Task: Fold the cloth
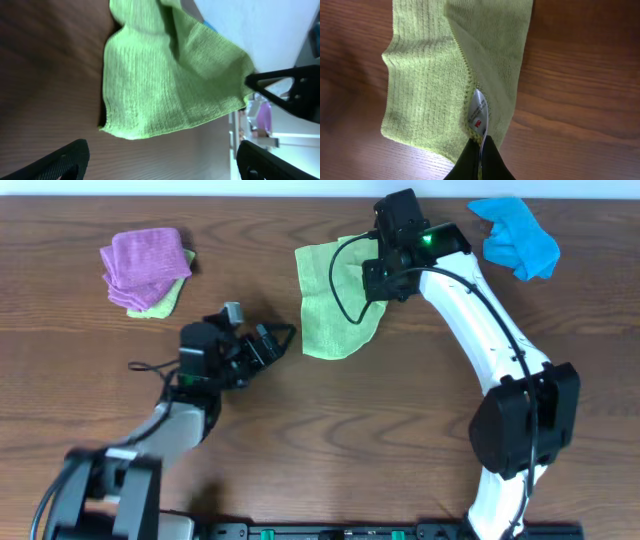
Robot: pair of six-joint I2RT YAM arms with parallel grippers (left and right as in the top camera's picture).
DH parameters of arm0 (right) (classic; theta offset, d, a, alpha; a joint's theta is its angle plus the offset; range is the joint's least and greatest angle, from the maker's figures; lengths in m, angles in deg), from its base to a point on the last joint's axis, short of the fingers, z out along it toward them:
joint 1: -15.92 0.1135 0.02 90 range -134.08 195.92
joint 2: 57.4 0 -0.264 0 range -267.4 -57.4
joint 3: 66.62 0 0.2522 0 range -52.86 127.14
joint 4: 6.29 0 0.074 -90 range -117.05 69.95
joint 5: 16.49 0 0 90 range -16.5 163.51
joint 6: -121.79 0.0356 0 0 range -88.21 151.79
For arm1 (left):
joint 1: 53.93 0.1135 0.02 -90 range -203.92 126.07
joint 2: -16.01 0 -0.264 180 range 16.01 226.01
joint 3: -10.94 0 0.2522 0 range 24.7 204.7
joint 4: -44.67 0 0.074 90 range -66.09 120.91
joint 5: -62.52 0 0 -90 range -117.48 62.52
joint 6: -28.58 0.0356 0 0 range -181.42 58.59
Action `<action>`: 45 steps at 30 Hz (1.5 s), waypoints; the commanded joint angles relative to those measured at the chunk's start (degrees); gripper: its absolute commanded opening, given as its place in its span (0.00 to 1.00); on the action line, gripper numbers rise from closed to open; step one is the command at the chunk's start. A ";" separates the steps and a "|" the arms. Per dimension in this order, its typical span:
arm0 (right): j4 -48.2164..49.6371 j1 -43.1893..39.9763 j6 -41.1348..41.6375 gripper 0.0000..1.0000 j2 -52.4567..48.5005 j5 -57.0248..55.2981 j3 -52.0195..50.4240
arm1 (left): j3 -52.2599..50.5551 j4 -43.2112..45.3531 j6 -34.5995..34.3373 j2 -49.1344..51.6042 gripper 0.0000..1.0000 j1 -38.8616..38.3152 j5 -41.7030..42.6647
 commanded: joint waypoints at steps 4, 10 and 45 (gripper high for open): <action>-0.79 0.00 0.81 0.01 1.51 -0.33 0.59 | 0.35 6.25 -4.92 8.48 0.95 -1.75 1.42; -0.81 0.00 0.81 0.01 2.10 0.09 0.59 | 0.57 8.76 -4.81 12.02 0.95 -2.25 1.03; -2.54 0.07 0.79 0.01 3.17 3.26 0.59 | 11.47 10.23 -4.22 28.37 0.98 -9.73 -6.75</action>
